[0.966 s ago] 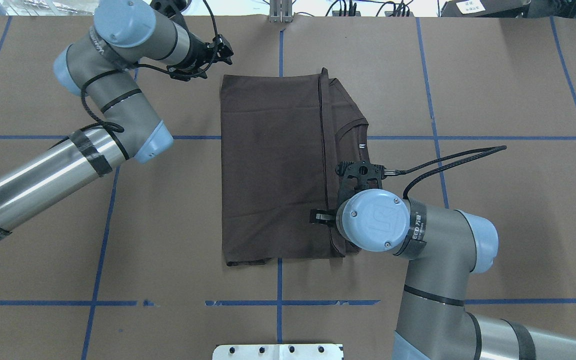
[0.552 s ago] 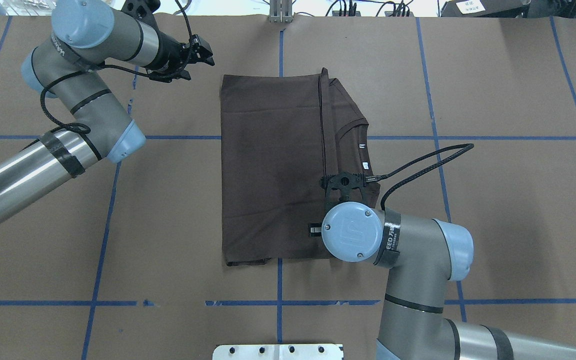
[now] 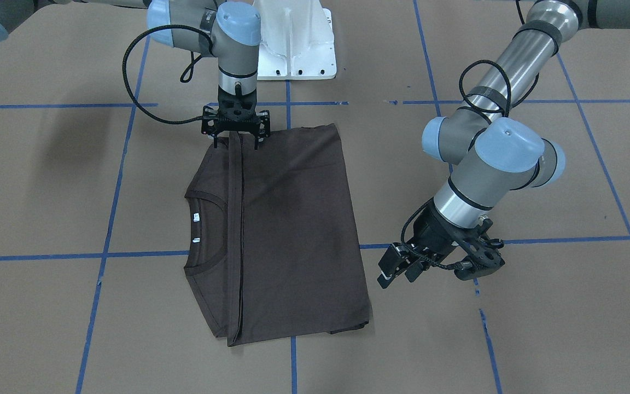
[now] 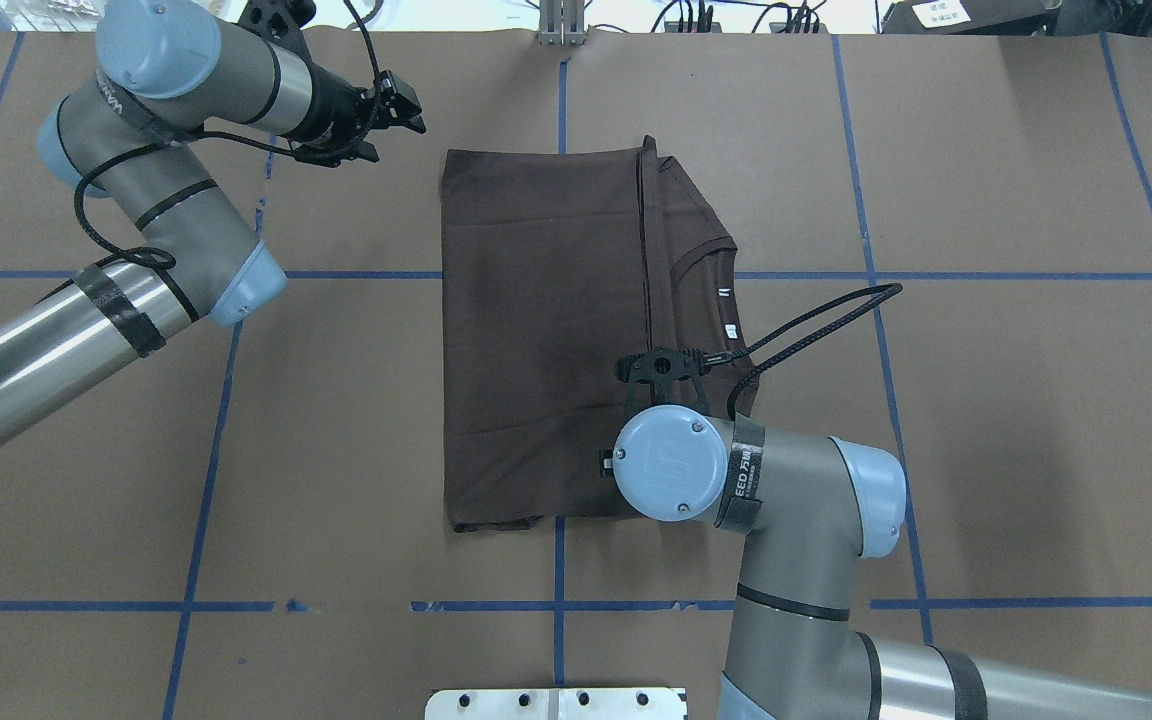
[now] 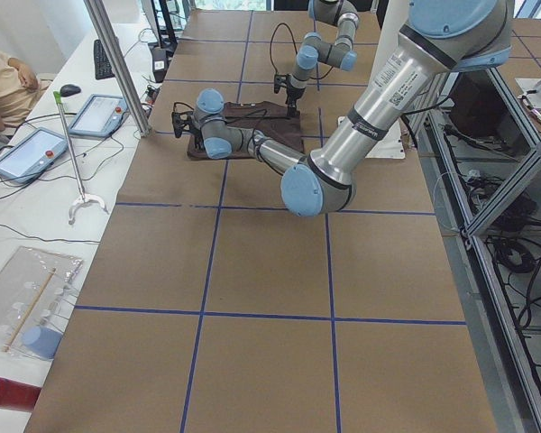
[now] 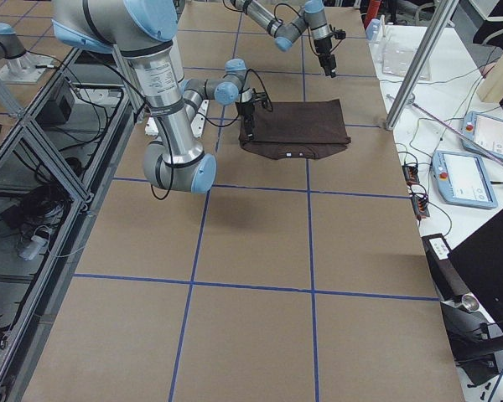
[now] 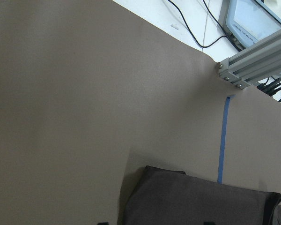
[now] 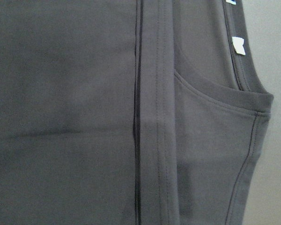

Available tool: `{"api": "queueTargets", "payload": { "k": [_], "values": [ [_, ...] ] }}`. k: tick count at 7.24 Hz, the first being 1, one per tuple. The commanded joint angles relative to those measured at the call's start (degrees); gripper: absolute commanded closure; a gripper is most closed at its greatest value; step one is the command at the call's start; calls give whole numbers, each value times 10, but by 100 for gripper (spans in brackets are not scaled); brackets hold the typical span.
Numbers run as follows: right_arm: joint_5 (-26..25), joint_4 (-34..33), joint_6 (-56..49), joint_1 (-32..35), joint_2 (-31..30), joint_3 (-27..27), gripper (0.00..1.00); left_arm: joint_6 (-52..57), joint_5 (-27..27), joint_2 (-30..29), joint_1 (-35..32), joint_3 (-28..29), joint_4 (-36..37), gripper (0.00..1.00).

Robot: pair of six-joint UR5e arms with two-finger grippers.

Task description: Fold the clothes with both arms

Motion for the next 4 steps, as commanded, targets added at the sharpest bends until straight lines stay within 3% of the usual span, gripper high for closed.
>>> {"api": "queueTargets", "payload": {
  "k": [1,3,4],
  "values": [
    [1,-1,-20,1,-22,5,0,0,1,0,0,0,-1,26],
    [1,-1,-30,5,-41,15,0,0,1,0,0,0,0,26],
    [4,-1,-44,9,-81,60,0,0,1,0,0,1,0,26]
  ]
}}
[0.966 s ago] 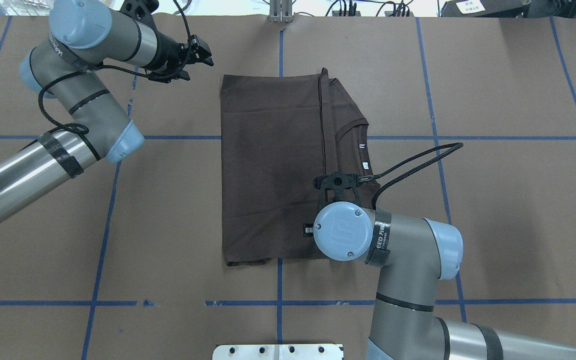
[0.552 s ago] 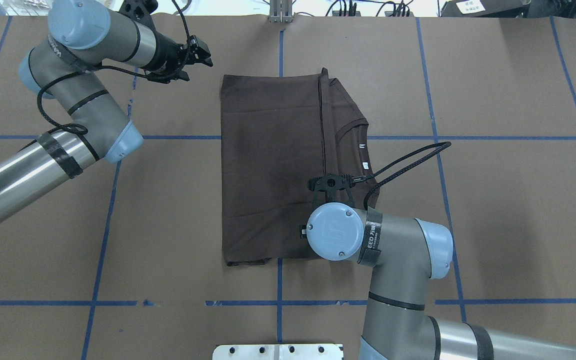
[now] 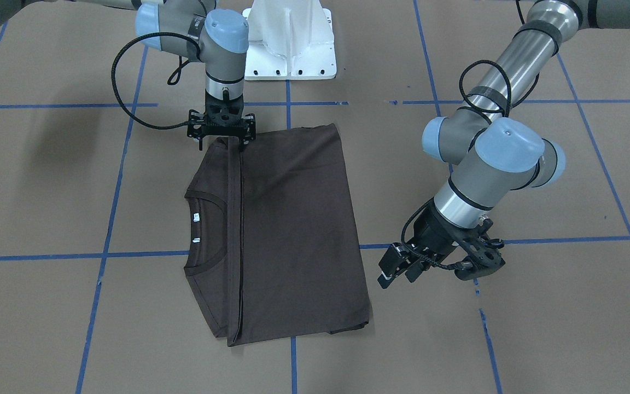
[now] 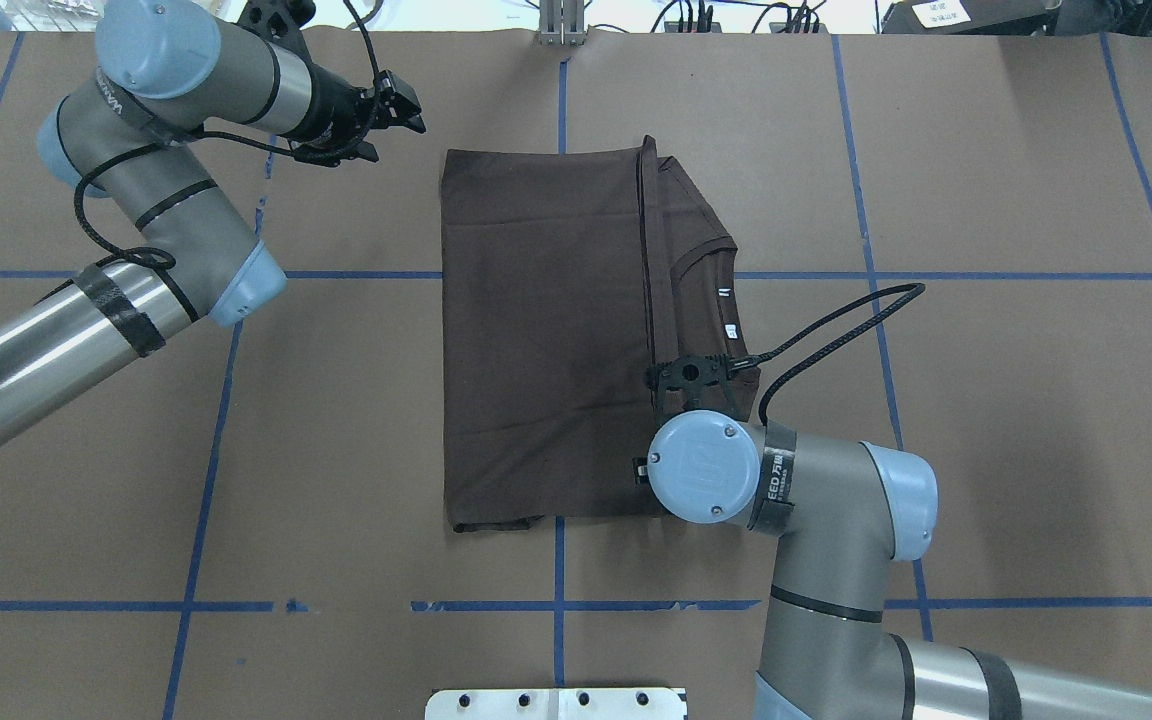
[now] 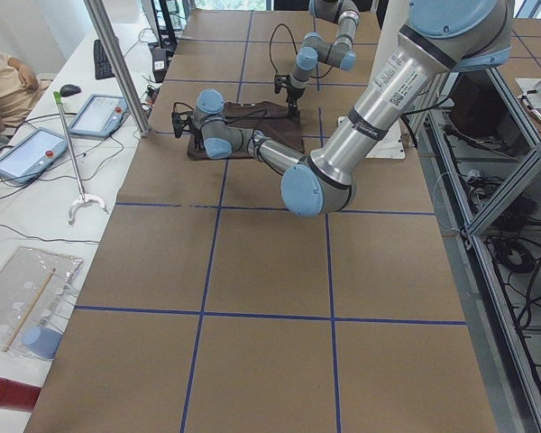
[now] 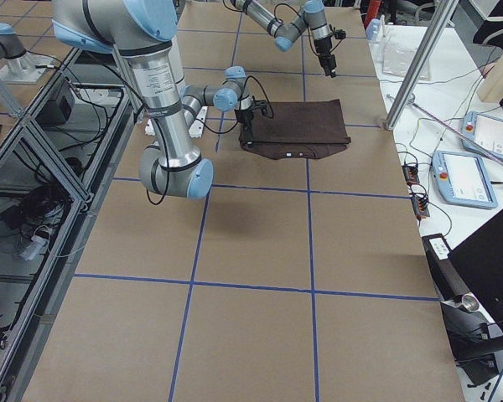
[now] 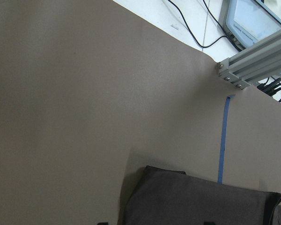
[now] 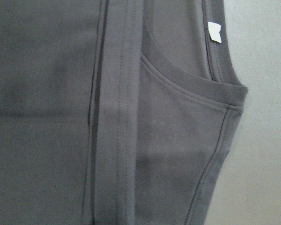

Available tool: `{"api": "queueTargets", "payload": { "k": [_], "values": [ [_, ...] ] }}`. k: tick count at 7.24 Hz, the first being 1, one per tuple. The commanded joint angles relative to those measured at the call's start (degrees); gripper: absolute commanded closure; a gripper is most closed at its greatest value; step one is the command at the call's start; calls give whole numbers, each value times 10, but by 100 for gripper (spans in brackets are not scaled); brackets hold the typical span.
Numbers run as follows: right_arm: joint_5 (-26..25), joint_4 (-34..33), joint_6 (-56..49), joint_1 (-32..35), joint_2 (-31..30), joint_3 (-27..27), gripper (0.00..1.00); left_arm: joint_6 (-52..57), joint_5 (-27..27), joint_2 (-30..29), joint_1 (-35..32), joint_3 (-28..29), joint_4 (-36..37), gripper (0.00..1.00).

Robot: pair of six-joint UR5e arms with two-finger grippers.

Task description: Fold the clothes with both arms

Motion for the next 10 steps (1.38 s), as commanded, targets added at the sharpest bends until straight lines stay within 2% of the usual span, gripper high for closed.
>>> {"api": "queueTargets", "payload": {
  "k": [1,2,3,4,7,8,10],
  "values": [
    [1,0,-56,7,-85,84,0,0,0,0,0,0,0,26],
    [-1,3,-68,17,-133,96,0,-1,0,-1,0,0,0,26],
    [-1,4,-81,22,-133,105,0,-2,0,-3,0,0,0,26],
    [0,-1,-78,19,-91,98,0,-2,0,-3,0,0,-1,26],
    [-1,1,-71,14,24,6,0,-3,-1,-1,0,-6,0,26],
    [-2,0,-71,9,38,-21,0,-3,-1,-1,0,-8,0,26],
    [-1,0,-72,2,42,-38,0,-4,-1,-1,0,-16,6,26]
  ]
}}
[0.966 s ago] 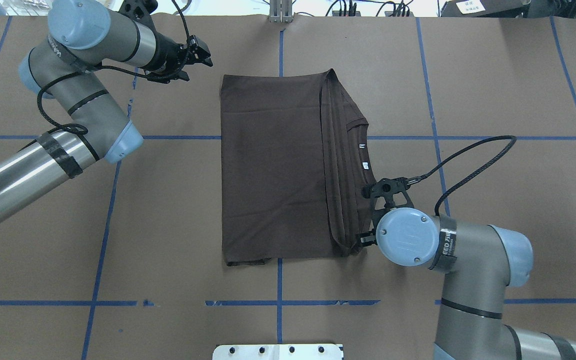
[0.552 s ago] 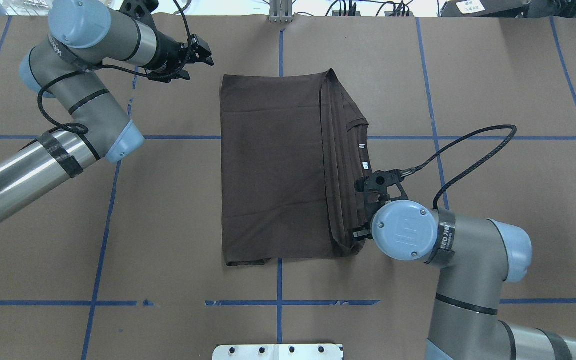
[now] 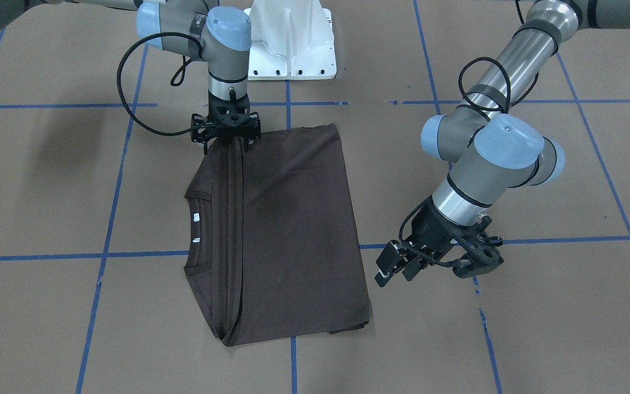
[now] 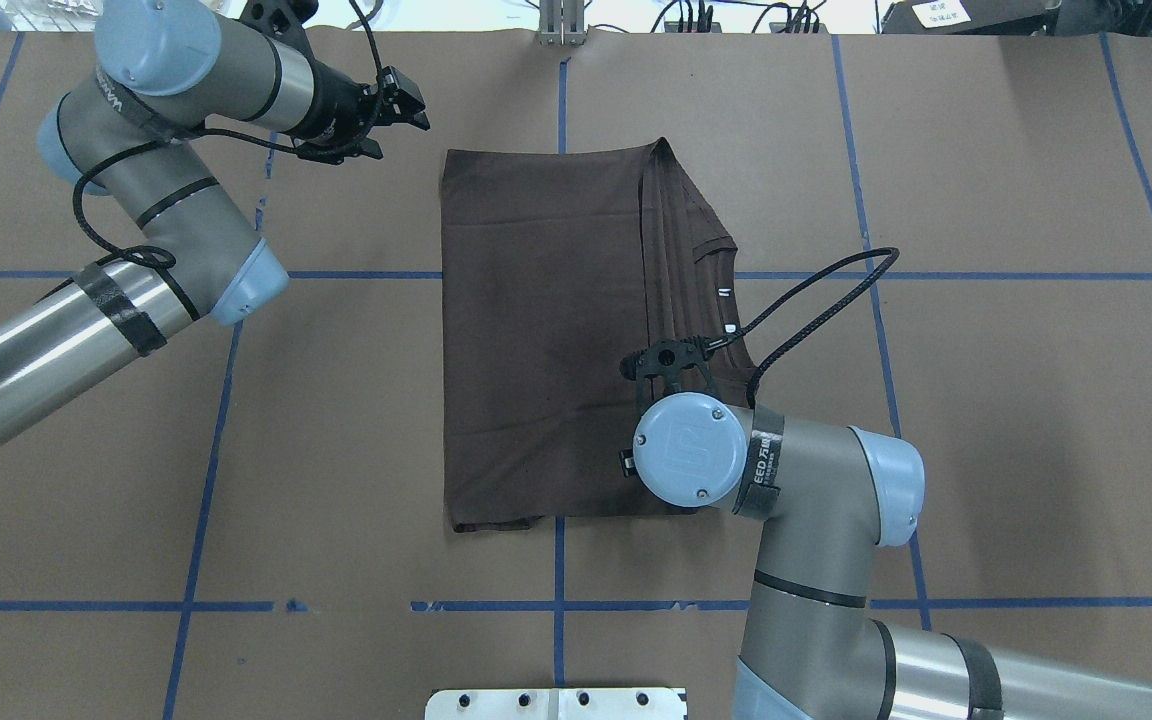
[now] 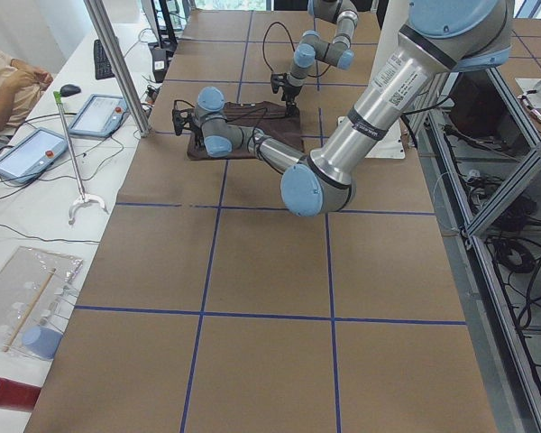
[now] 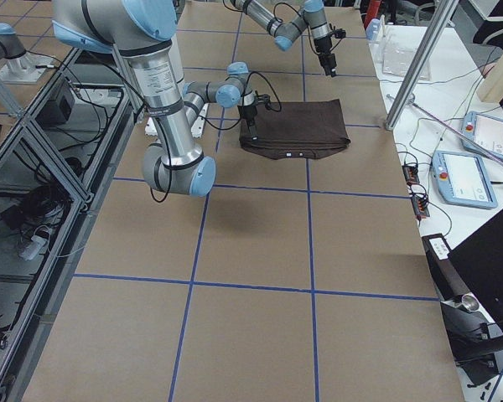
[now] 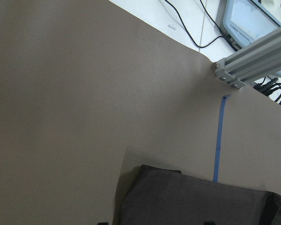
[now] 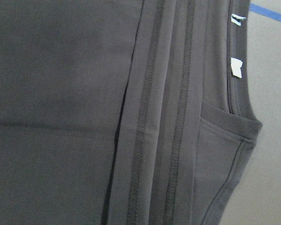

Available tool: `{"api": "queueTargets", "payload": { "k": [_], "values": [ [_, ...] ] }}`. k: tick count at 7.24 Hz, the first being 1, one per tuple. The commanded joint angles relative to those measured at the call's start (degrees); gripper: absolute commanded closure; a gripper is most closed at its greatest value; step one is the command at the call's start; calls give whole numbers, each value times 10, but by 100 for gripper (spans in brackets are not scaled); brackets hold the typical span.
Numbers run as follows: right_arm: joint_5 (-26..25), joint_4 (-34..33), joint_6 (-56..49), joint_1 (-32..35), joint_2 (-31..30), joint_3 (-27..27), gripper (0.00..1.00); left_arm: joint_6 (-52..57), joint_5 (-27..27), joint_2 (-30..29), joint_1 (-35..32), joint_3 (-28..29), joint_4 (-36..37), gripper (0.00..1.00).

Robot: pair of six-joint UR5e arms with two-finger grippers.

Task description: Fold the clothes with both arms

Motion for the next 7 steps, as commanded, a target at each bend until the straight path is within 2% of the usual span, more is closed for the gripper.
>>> {"api": "queueTargets", "payload": {
  "k": [1,2,4,6,7],
  "values": [
    [3,-2,-2,-3,4,-9,0,0,-1,1,0,-12,7,26],
    [5,-26,-11,4,-4,4,0,0,-1,1,0,-12,8,26],
    [6,-31,-18,10,-33,26,0,-1,-1,0,0,-16,8,26],
    [6,-32,-53,13,-101,85,0,-2,-1,0,1,-17,8,26],
    [2,-30,-41,6,-94,82,0,-3,-1,0,1,-22,9,26]
  ]
}}
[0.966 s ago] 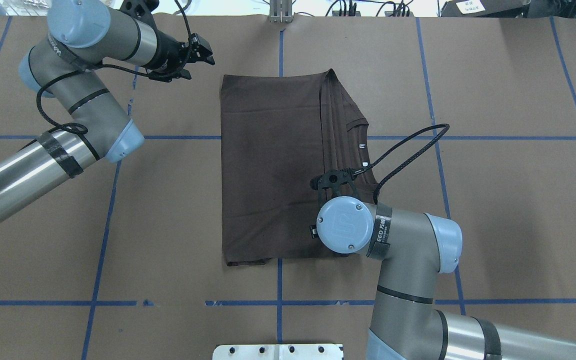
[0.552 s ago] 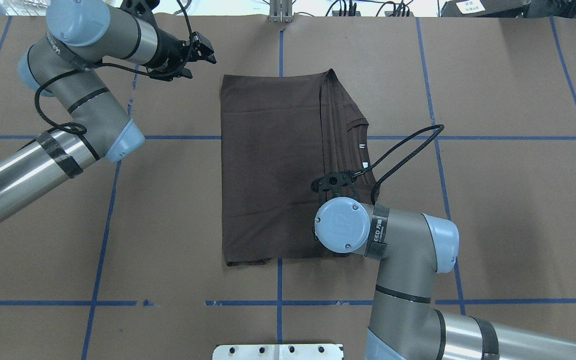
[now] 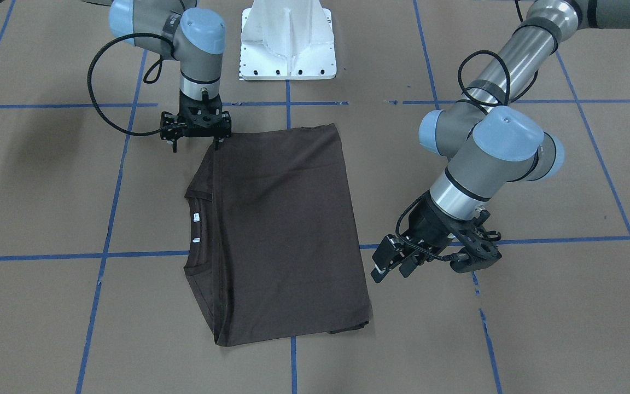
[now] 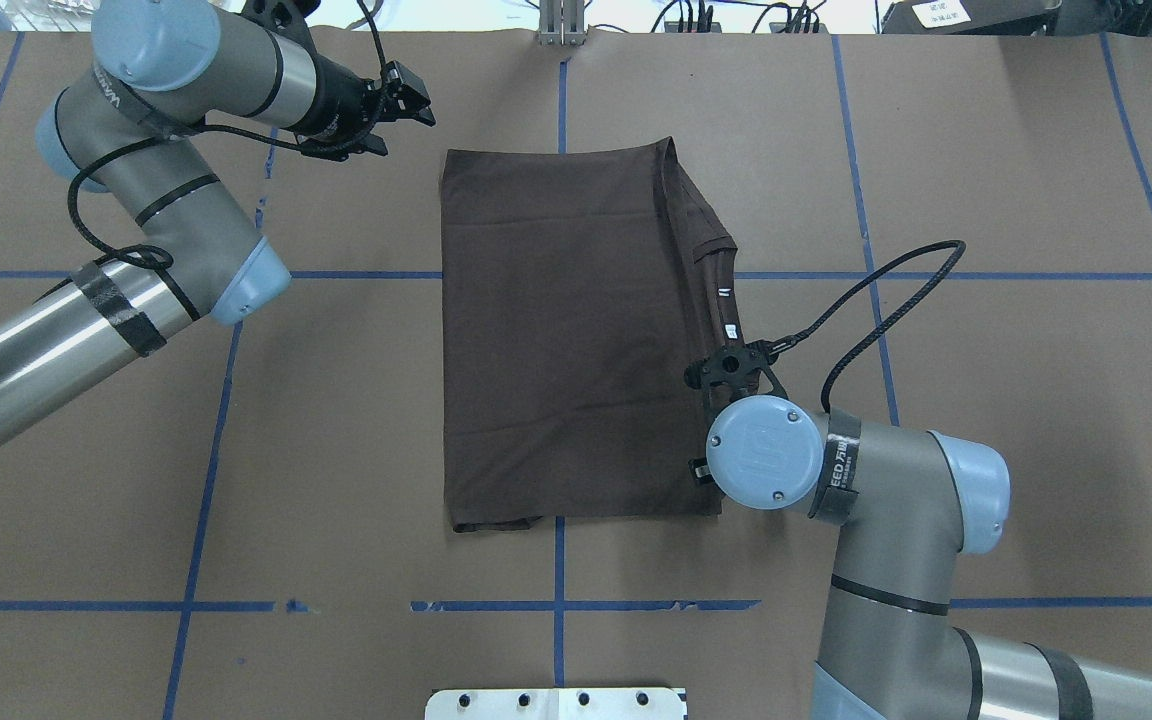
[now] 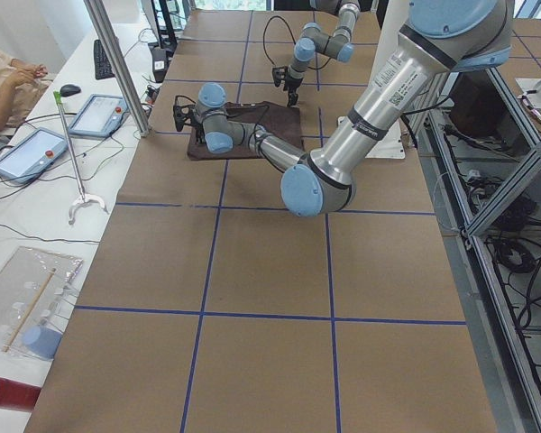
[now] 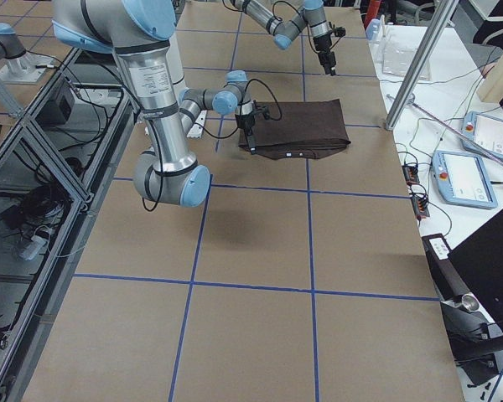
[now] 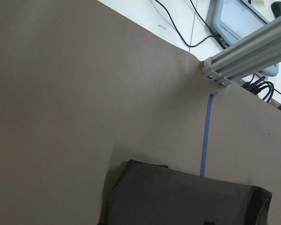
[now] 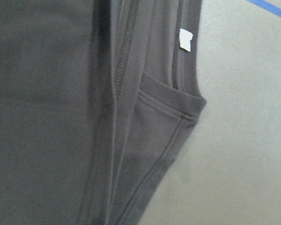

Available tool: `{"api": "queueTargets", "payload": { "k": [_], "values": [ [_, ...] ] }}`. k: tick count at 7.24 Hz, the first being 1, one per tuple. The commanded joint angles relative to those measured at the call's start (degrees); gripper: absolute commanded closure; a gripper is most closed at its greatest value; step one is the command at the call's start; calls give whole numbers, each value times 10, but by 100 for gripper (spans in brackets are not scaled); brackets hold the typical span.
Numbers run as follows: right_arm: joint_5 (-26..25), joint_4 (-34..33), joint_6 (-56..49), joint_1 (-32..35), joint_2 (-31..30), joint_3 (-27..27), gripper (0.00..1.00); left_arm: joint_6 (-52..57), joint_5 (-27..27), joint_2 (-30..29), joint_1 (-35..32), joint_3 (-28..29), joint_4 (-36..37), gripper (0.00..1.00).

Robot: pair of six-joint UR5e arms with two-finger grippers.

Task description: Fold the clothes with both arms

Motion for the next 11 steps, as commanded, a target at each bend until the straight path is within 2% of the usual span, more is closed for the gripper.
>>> {"api": "queueTargets", "payload": {
  "k": [1,3,4,5,7,9,10,11],
  "values": [
    [-2,3,40,-5,15,10,0,-1,0,-1,0,-7,1,26],
    [-6,27,231,-33,27,7,0,-1,0,-1,0,-11,1,26],
    [-7,101,350,-41,18,3,0,-1,0,-1,0,-11,1,26],
    [-8,144,444,-43,0,-5,1,-1,1,0,0,-13,1,26],
    [-18,179,619,-42,-7,-21,10,-11,1,-1,1,-14,0,26],
    [-20,186,635,-43,-10,-35,15,-18,1,-1,3,-18,0,26],
    [-20,187,635,-43,-10,-37,25,-23,1,-1,4,-18,0,26],
    [-20,186,631,-40,-10,-37,45,-27,1,-1,4,-18,0,26]
  ]
}}
